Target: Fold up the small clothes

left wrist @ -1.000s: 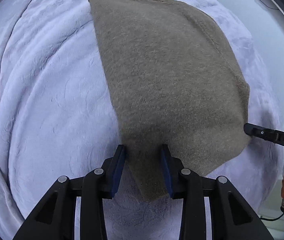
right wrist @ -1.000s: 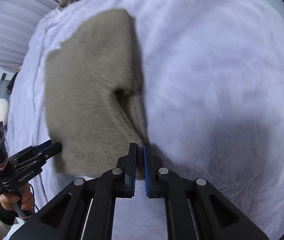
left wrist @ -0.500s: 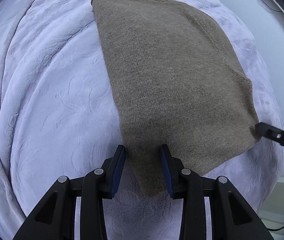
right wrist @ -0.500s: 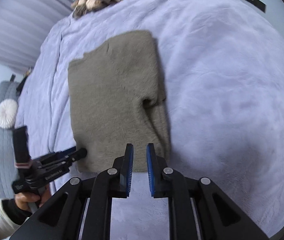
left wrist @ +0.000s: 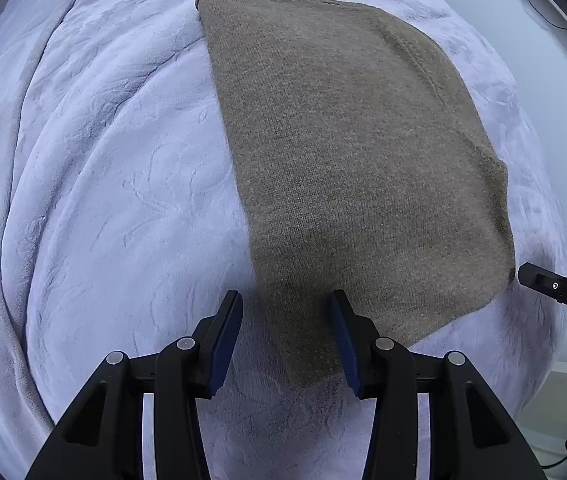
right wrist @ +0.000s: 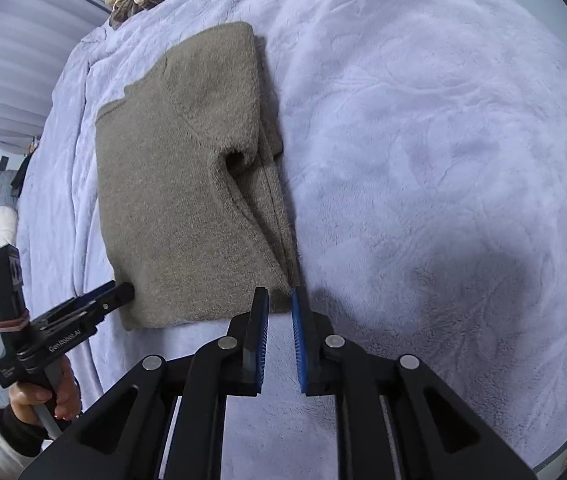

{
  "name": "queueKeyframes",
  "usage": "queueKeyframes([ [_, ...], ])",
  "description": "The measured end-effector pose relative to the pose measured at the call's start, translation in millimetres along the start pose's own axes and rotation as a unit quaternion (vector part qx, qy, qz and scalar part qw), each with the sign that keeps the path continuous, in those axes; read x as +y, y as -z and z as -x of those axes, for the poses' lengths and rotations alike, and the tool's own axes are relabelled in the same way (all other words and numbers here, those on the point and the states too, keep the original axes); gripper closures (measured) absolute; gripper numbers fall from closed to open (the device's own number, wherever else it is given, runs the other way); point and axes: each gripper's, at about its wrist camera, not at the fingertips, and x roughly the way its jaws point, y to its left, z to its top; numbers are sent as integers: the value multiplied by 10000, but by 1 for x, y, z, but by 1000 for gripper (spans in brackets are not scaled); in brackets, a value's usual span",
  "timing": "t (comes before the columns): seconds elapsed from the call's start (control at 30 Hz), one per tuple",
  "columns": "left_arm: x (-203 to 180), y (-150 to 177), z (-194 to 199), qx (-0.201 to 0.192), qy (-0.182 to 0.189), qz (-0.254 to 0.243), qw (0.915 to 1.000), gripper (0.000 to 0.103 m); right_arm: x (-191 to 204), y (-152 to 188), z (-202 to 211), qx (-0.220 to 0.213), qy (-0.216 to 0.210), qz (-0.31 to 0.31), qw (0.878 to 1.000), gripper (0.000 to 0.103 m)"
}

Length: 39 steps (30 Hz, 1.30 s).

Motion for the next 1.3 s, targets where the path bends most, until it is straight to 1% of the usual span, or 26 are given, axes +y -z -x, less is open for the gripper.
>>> queueKeyframes([
  [0.43, 1, -5, 6, 84, -155, 78, 9998, 56, 26, -12, -6, -77, -126, 53, 9999, 89],
  [0.47, 2, -5, 7, 84, -173, 106, 9998, 53, 26, -12, -6, -72, -145, 48, 9999, 89],
  [0.5, 8, -3, 10, 83, -204, 131, 9997, 46, 27, -13, -7, -69, -154, 48, 9998, 89],
  [0.53, 12, -3, 12, 64, -269, 163, 9995, 28, 28, -13, -7, -64, -157, 54, 9998, 89],
  [0.57, 14, -3, 15, -20, -329, 193, 9993, 24, 28, -14, -8, -56, -156, 67, 9998, 89],
  [0.63, 16, -3, 19, -44, -331, 192, 9993, 24, 30, -15, -9, -45, -154, 88, 9998, 86],
  [0.73, 19, -3, 21, 18, -380, 267, 9989, 24, 31, -16, -10, -25, -143, 113, 9998, 79],
  [0.8, 20, -5, 20, 0, -431, 285, 9987, 24, 32, -19, -10, -22, -136, 143, 9998, 68],
  [0.83, 21, -6, 20, -10, -447, 301, 9985, 22, 33, -20, -10, -24, -136, 157, 9998, 64],
  [0.87, 23, -7, 20, -6, -451, 335, 9984, 5, 34, -22, -10, -37, -129, 172, 9998, 56],
  [0.9, 23, -8, 20, -8, -462, 360, 9983, 0, 34, -24, -9, -56, -117, 189, 9997, 49],
  [0.93, 28, -11, 18, -60, -491, 383, 9980, 0, 35, -25, -9, -76, -100, 205, 9997, 46],
  [0.97, 28, -12, 19, -100, -520, 362, 9979, 0, 35, -28, -8, -100, -86, 218, 9997, 41],
  [1.0, 27, -14, 17, -108, -548, 340, 9979, 0, 36, -29, -7, -130, -90, 228, 9996, 33],
  [1.03, 27, -15, 17, -123, -583, 315, 9977, 0, 37, -31, -7, -160, -104, 247, 9995, 28],
  [1.07, 26, -16, 17, -131, -600, 291, 9977, 0, 38, -32, -6, -212, -115, 289, 9993, 20],
  [1.1, 25, -18, 16, -129, -604, 267, 9977, 0, 39, -34, -5, -243, -123, 331, 9991, 19],
  [1.13, 16, -16, 20, -129, -630, 253, 9976, 0, 41, -35, -5, -246, -126, 380, 9989, 19],
  [1.3, 22, -23, 15, -154, -887, 284, 9955, 0, 43, -42, -9, -151, -119, 428, 9989, 19],
])
